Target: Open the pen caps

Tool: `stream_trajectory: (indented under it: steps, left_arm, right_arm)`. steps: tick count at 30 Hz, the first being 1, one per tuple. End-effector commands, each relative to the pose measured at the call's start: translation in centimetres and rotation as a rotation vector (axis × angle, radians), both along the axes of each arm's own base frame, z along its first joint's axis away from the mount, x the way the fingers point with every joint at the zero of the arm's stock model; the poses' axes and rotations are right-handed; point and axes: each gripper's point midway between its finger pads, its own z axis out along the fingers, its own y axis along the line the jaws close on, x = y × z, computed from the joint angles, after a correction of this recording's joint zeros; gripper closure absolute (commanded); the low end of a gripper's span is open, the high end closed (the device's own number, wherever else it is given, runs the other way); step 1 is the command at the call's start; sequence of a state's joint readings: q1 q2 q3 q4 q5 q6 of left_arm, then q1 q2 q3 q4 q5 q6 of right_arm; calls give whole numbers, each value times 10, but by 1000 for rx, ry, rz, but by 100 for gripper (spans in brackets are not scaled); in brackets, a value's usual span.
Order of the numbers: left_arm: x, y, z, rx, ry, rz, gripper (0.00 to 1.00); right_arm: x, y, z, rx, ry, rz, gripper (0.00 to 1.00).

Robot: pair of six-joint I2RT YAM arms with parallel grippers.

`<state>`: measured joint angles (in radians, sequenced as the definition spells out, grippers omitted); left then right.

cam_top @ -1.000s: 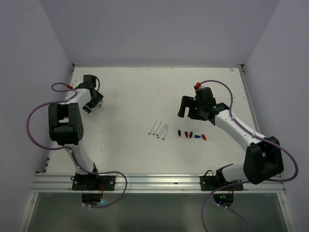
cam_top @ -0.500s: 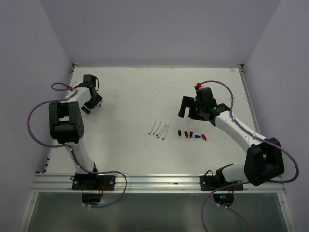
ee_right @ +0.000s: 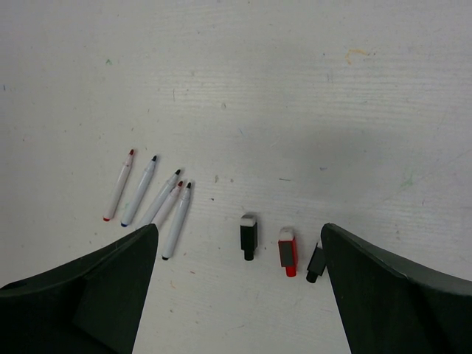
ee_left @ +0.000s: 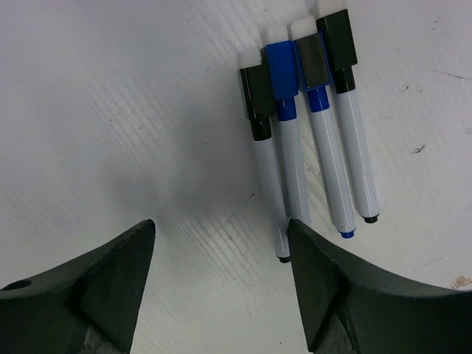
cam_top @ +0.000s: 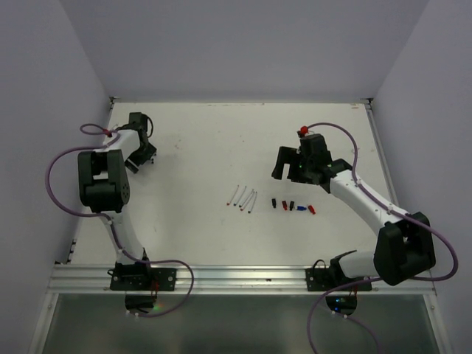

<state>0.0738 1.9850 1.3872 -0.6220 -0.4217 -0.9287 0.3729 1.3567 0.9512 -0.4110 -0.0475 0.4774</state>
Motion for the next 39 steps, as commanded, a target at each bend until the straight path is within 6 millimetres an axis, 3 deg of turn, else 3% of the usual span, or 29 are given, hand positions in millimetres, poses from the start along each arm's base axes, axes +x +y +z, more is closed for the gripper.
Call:
stream_trajectory:
  steps: [1, 11, 15, 20, 24, 27, 28, 31, 32, 33, 34, 35, 36, 37, 39]
  left_arm:
    - [0, 12, 9, 44, 14, 56, 25]
    - [-16, 19, -7, 83, 126, 69, 28]
    - [-18, 18, -14, 85, 115, 51, 43]
    - [-13, 12, -21, 55, 91, 14, 71]
    - [-23, 11, -27, 46, 98, 27, 100]
    - [-40, 12, -20, 56, 98, 66, 100]
    - [-43, 12, -8, 60, 71, 75, 100]
    - [-60, 8, 5, 53, 34, 79, 100]
    - [-59, 6, 27, 54, -28, 57, 100]
    - [-65, 0, 31, 54, -35, 30, 100]
    - [-59, -6, 56, 50, -124, 1, 100]
    - [-55, -14, 67, 57, -154, -83, 100]
    - [-52, -36, 74, 40, -193, -181, 100]
    - [-37, -60, 105, -6, -330, -279, 100]
    - [-35, -113, 122, -36, -427, -534, 100]
  right_arm:
    - [3, 2, 13, 15, -55, 14, 4]
    - [2, 2, 14, 15, -56, 14, 3]
    - [1, 2, 14, 17, -57, 15, 3]
    - [2, -1, 18, 10, -74, 4, 3]
    - [1, -3, 22, 4, -87, 3, 3]
    - [1, -3, 21, 5, -87, 5, 3]
    - [1, -2, 21, 8, -87, 8, 3]
    - [1, 3, 22, 26, -84, 23, 3]
    - [1, 4, 22, 29, -81, 27, 3]
    - [2, 5, 23, 35, -84, 33, 3]
    - [2, 7, 21, 36, -75, 43, 3]
    - [1, 9, 20, 37, -69, 61, 3]
    - [-1, 13, 22, 48, -56, 83, 4]
    - [-2, 18, 19, 51, -44, 104, 4]
    - [-3, 26, 22, 75, -46, 129, 4]
